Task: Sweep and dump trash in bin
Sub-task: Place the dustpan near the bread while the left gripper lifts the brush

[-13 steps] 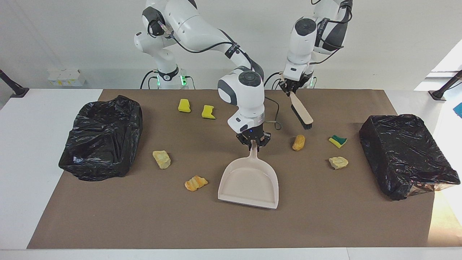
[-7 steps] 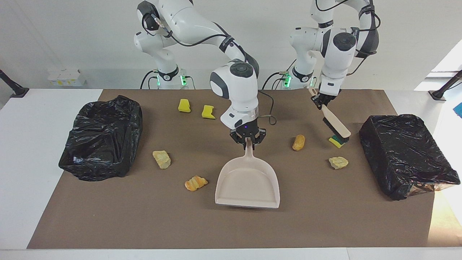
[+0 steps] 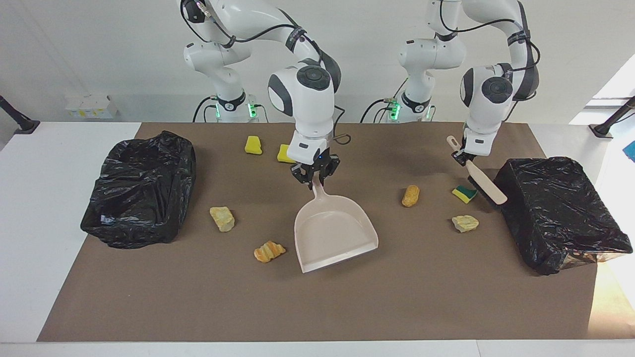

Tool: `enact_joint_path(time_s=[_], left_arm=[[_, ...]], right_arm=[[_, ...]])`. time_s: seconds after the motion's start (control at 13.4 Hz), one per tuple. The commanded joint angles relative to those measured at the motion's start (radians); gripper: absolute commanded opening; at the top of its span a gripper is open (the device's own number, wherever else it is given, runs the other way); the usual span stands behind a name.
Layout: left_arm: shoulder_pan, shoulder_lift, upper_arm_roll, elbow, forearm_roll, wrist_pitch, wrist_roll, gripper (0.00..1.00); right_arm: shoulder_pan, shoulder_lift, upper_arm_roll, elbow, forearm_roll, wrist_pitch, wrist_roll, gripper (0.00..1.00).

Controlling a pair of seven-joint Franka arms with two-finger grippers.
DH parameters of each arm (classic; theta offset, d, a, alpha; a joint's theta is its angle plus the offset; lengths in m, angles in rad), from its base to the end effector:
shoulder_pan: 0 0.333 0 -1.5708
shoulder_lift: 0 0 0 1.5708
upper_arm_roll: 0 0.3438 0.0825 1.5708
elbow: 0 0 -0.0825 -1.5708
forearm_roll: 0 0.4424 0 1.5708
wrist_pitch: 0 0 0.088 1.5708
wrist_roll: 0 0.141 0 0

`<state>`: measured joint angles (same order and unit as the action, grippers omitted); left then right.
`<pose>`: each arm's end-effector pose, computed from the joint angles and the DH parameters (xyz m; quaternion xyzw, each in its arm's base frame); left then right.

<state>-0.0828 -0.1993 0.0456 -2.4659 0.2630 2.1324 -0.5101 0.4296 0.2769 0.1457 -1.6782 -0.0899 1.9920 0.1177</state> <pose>0.4755 0.0006 0.3162 -0.9803 -0.1561 0.0363 0.1157 0.6019 0.3719 0.4160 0.9701 0.2407 0.0262 0.0135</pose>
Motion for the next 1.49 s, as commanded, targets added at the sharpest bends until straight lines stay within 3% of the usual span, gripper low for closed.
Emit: enact_joint_path(time_s=[0.0,0.07,0.22,0.6,0.82,0.97,1.12,1.41], left_arm=[[-0.003,0.027,-0.016,-0.007,0.013,0.024,0.032,0.0],[-0.027,0.034,-0.018,-0.005,0.006,0.04,0.054,0.0],[-0.052,0.073,-0.019,0.027,-0.127,0.093,0.088,0.0],[-0.199,0.168,-0.021,0.099,-0.26,0.141,0.148,0.0],[-0.282,0.192,-0.023,0.102,-0.3,0.184,0.176,0.0],[-0.326,0.216,-0.02,0.189,-0.306,0.131,0.19,0.0],[-0.313,0.228,-0.012,0.286,-0.304,0.013,0.206,0.0],[-0.204,0.271,-0.007,0.393,-0.274,-0.022,0.27,0.0]], right_arm=[[-0.022,-0.096,0.009,-0.112,0.032,-0.048,-0.291,0.0],[-0.025,-0.11,0.009,-0.141,0.032,-0.047,-0.405,0.0],[-0.055,-0.13,0.009,-0.188,0.032,-0.035,-0.627,0.0],[-0.081,-0.117,0.009,-0.189,0.032,0.01,-1.005,0.0],[-0.084,-0.058,0.009,-0.14,0.03,0.01,-1.07,0.0],[-0.075,-0.016,0.011,-0.11,0.029,0.019,-1.081,0.0],[-0.065,0.051,0.015,-0.037,0.029,0.004,-1.093,0.0],[-0.034,0.091,0.023,-0.02,0.033,0.008,-1.089,0.0]])
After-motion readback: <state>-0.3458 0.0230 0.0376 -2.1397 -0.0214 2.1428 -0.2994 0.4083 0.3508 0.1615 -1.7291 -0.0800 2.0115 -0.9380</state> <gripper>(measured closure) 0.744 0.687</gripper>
